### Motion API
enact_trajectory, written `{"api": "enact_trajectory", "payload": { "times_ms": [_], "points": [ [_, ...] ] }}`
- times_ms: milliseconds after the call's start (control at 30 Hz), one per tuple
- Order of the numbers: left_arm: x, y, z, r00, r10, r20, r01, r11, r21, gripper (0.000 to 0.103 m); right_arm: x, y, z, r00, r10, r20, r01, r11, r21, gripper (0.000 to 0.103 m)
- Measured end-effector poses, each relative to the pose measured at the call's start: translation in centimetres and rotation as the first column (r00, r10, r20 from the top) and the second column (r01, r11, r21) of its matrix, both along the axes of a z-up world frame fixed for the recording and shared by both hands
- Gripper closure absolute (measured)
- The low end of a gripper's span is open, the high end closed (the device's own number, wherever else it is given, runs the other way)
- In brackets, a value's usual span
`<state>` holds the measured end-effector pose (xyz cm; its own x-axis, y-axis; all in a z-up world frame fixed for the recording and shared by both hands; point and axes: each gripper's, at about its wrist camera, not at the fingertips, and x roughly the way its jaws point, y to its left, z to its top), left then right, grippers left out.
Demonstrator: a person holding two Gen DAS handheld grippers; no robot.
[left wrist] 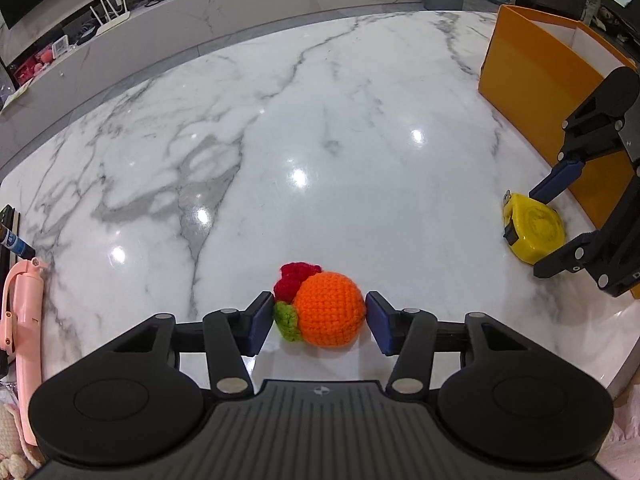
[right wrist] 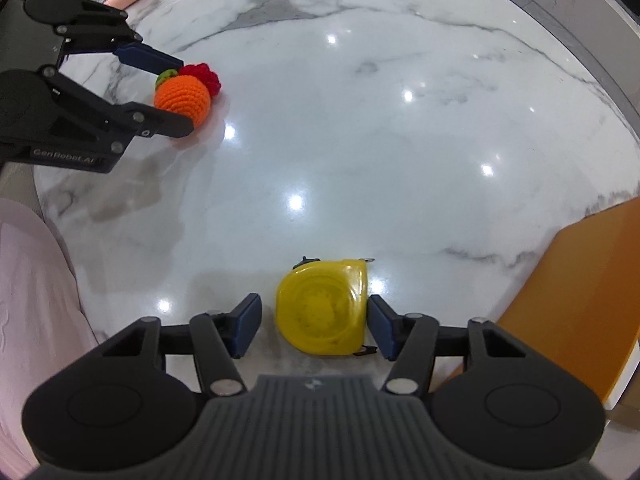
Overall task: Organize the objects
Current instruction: 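Grasp the orange crocheted fruit with the left tool while the right tool grasps the tape measure, then carry the crocheted fruit and yellow tape measure with both tools over the shoebox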
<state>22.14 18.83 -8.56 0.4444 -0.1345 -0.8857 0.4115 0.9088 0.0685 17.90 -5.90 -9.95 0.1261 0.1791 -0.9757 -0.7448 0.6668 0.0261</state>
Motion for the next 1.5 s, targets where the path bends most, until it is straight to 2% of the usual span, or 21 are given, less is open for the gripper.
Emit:
{"api": "enact_trajectory", "payload": {
  "times_ms": [33,300,500,667,833,967,1200,1333,1500],
  "points": [
    [0.0,0.0,0.0,1.000,0.001,-0.005,-0.002,1.000,-0.004,0.046,0.0,0.1,0.0,1.000,0.004,0.004,-0.004,1.000,-0.002,0.044],
    [0.1,-0.6,-0.2,1.000,0.019,-0.018,-0.018,0.999,0.040,0.047,0.2,0.2,-0.5,1.000,-0.001,0.008,0.001,1.000,-0.011,0.051],
    [-0.4,-0.5,0.3,0.998,0.055,-0.014,-0.055,0.998,0.007,0.050,0.3,0.2,-0.7,1.000,0.004,0.022,-0.003,1.000,-0.015,0.051],
    [-2.0,-1.5,2.8,0.999,0.023,0.037,-0.022,1.000,-0.022,0.050,-0.6,-0.1,1.0,0.998,0.024,0.054,-0.026,0.999,0.025,0.051],
    [-3.9,-3.8,6.8,0.991,-0.064,0.114,0.068,0.997,-0.027,0.050,-2.2,-0.9,4.8,0.991,0.089,0.103,-0.098,0.992,0.083,0.051],
    [-5.1,-6.7,10.5,0.973,-0.136,0.189,0.146,0.988,-0.043,0.050,-3.2,-2.5,8.7,0.975,0.148,0.164,-0.163,0.983,0.085,0.051],
    [-6.3,-13.4,14.8,0.918,-0.272,0.290,0.302,0.951,-0.063,0.050,-4.6,-8.6,14.8,0.948,0.146,0.284,-0.163,0.986,0.035,0.051],
    [-6.3,-17.9,15.2,0.876,-0.361,0.319,0.391,0.920,-0.034,0.050,-5.3,-12.4,15.5,0.931,0.186,0.313,-0.178,0.983,-0.055,0.051],
    [-5.4,-22.7,13.6,0.851,-0.432,0.298,0.458,0.889,-0.021,0.050,-5.4,-15.9,13.5,0.915,0.271,0.300,-0.225,0.958,-0.178,0.051]
  ]
}}
